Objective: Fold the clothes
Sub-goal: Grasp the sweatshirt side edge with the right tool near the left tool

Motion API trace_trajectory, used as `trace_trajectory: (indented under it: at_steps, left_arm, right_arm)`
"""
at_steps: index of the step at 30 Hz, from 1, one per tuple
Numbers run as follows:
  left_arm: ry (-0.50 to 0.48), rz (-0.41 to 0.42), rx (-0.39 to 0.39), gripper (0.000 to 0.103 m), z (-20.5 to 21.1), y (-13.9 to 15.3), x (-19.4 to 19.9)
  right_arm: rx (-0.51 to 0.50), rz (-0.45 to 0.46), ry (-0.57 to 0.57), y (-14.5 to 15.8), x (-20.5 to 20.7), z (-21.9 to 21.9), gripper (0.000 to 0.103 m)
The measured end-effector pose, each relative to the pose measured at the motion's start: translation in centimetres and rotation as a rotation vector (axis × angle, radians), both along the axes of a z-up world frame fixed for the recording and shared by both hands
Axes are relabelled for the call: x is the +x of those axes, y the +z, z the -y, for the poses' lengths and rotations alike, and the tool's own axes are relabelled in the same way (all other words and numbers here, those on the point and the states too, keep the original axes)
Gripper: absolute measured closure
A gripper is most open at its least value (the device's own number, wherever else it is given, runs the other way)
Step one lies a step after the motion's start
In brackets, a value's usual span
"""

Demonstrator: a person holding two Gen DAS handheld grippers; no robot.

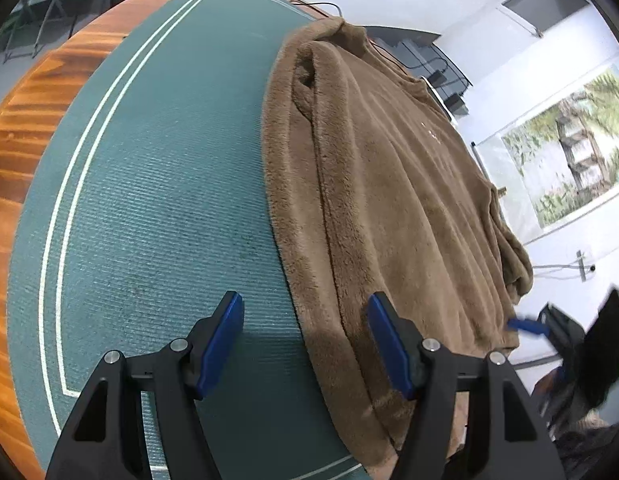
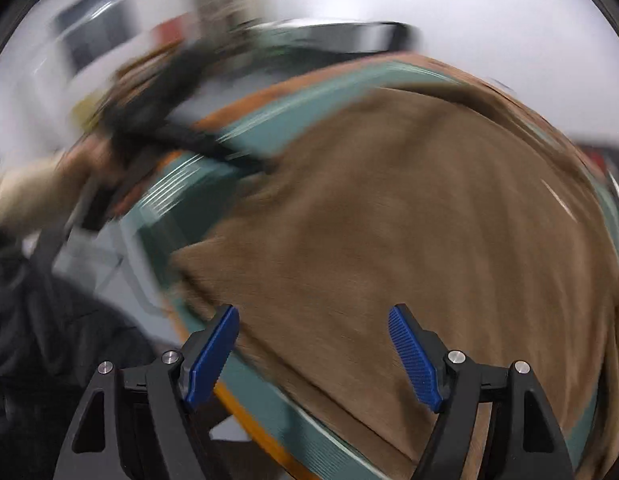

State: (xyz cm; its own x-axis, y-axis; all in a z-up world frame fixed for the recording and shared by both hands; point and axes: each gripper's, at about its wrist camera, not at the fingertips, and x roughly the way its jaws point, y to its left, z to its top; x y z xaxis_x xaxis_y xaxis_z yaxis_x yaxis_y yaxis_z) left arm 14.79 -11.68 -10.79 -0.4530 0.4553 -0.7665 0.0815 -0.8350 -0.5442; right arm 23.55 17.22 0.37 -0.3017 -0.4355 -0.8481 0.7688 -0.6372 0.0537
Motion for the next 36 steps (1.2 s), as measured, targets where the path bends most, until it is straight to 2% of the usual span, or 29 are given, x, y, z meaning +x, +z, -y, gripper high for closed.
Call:
trace_trajectory:
  at_steps: [5,11,15,16,17,19,21,23,27,36]
  left_arm:
    - [0.043,0.019,0.006,0.033,0.6,0.0,0.6]
    - [0.067,0.023,0.003,0.033,0.4,0.0,1.7]
    - [0.072,0.027,-0.003,0.033,0.0,0.0,1.9]
    - [0.07,0.029,-0.004,0.033,-0.2,0.0,1.7]
    - [0.069,0.031,-0.004,0.033,-0.4,0.0,1.5]
    - [0.062,0.033,-0.006,0.033,-0.8,0.0,1.4]
    - [0.055,0.033,-0.006,0.033,-1.0,0.0,1.5]
    - [0.049,0.034,-0.004,0.033,-1.0,0.0,1.7]
    - [0.032,0.036,0.0,0.033,-1.5,0.0,1.7]
    - [0.023,0.039,0.048,0.033,-3.9,0.0,-0.3]
  right_arm:
    - [0.067,-0.013,0.26,-1.4,2.4,5.7,0.024]
    - [0.142,-0.13,0.297,-2.7,2.9,8.1,0.024]
    - [0.133,-0.189,0.299,-3.0,3.7,9.6,0.027]
    - [0.126,-0.186,0.291,-3.0,3.7,9.7,0.038]
    - [0.123,-0.186,0.274,-3.1,3.5,9.6,0.06]
    - [0.118,-0.189,0.231,-3.1,2.9,9.4,0.081]
    - [0.091,-0.191,0.157,-2.5,1.8,8.4,0.082]
    - [0.06,-0.183,0.075,-1.9,0.5,7.2,0.089]
    - [0.02,-0.18,-0.088,-0.5,-1.4,4.2,0.089]
    - [-0.006,-0.202,-0.267,1.4,-3.1,0.3,0.089]
